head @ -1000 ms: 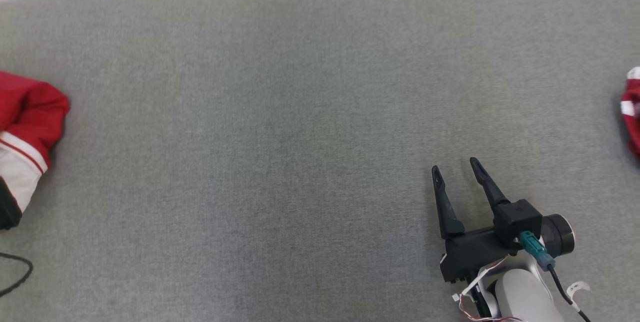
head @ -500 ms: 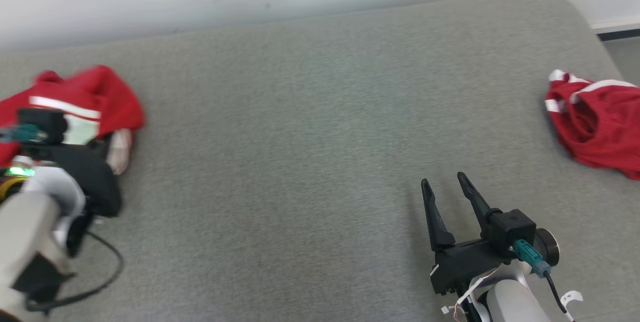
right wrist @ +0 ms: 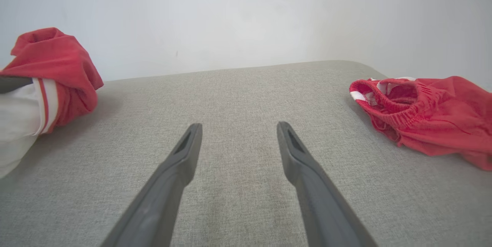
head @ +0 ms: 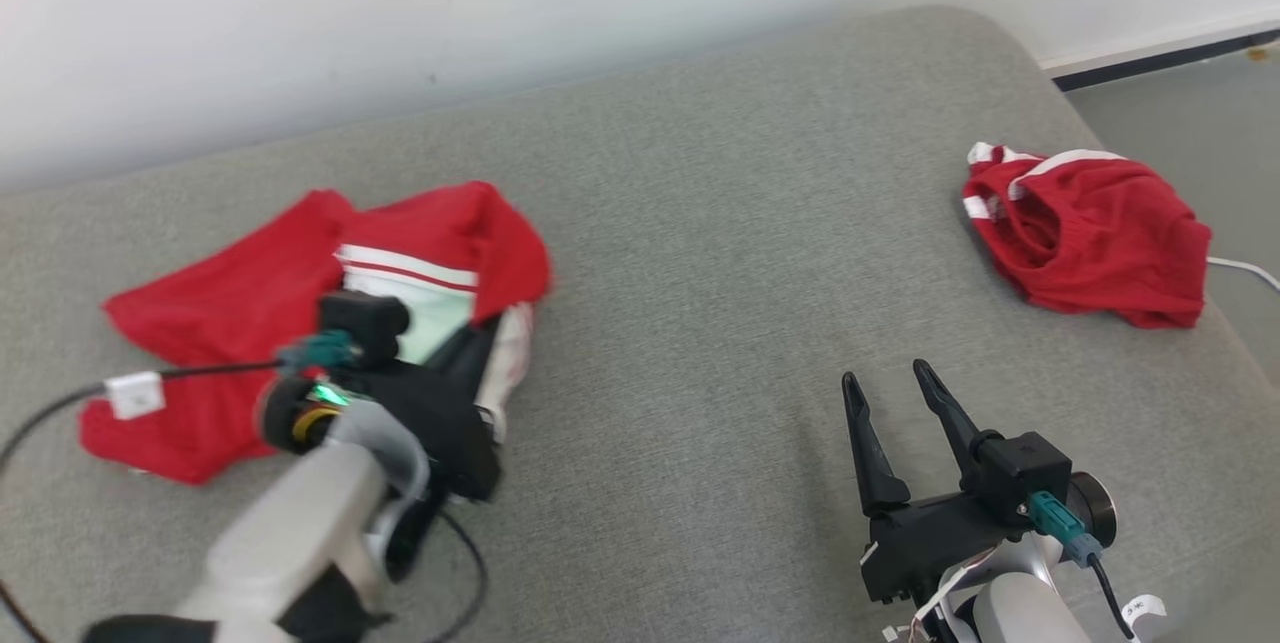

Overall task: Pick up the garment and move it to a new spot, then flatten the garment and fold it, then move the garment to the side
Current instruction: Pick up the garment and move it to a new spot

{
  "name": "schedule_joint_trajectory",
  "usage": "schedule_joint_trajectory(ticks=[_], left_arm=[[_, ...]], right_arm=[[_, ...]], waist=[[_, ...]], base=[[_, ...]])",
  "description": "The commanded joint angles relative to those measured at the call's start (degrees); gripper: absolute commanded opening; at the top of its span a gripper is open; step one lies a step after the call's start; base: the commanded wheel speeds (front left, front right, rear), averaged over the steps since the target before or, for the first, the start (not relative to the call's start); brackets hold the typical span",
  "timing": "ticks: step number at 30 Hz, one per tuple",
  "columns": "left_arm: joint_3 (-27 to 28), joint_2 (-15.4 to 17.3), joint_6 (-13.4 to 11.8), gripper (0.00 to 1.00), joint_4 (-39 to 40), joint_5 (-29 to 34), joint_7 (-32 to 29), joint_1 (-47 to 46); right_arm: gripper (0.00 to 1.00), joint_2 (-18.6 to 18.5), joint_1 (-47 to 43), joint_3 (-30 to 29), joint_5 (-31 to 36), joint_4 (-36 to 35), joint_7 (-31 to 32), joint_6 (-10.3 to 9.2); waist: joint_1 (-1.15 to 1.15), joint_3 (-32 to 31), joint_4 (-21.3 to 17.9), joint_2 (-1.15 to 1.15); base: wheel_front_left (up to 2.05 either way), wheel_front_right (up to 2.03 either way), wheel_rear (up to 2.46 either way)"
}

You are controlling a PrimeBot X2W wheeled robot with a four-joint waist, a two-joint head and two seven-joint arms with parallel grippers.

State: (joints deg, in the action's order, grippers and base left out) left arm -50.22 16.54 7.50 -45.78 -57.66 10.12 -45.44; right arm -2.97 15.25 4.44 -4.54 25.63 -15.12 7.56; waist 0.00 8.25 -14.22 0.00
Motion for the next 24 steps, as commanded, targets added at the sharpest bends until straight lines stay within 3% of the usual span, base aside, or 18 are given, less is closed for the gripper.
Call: schedule_joint_trajectory(ticks=[1, 9, 14, 15, 16, 24], left_arm=[[-0.7, -1.0, 0.0, 0.00, 0.4, -0.6, 0.7, 1.2], [-5.1, -7.4, 0.0, 0.00, 2.1, -1.0, 4.6, 2.9], [-2.9, -8.0, 0.0, 0.00, 2.4, 0.8, 5.1, 2.7], [-1.6, -7.6, 0.0, 0.76, 2.8, 2.0, 5.1, 3.2], [-0.1, -7.3, 0.0, 1.00, 3.3, 3.4, 5.1, 3.8], [11.2, -6.0, -0.2, 1.00, 6.9, 14.2, 5.1, 10.1]], right_arm=[[1.00, 0.1, -0.6, 0.1, -0.6, 0.0, 0.0, -0.16], [1.00, 0.1, -1.1, 0.4, -1.0, 0.3, 0.0, -0.16], [1.00, 0.1, -1.0, 0.3, -1.2, 0.2, 0.0, -0.16], [1.00, 0.1, -1.0, 0.2, -1.2, 0.1, 0.0, -0.16], [1.00, 0.1, -1.1, 0.0, -1.2, 0.0, 0.0, -0.16], [1.00, 0.1, -1.8, -0.9, -0.7, -0.1, 0.0, -0.16]], waist=[[0.00, -0.6, -0.7, 0.00], [0.00, -1.2, -1.3, 0.00], [0.00, -1.2, -1.0, 0.00], [0.00, -1.2, -0.9, 0.00], [0.00, -1.1, -0.7, 0.00], [0.00, -2.1, 1.4, 0.00]], base=[[0.00, 0.00, 0.00], [0.00, 0.00, 0.00], [0.00, 0.00, 0.00], [0.00, 0.00, 0.00], [0.00, 0.00, 0.00], [0.00, 0.00, 0.00]])
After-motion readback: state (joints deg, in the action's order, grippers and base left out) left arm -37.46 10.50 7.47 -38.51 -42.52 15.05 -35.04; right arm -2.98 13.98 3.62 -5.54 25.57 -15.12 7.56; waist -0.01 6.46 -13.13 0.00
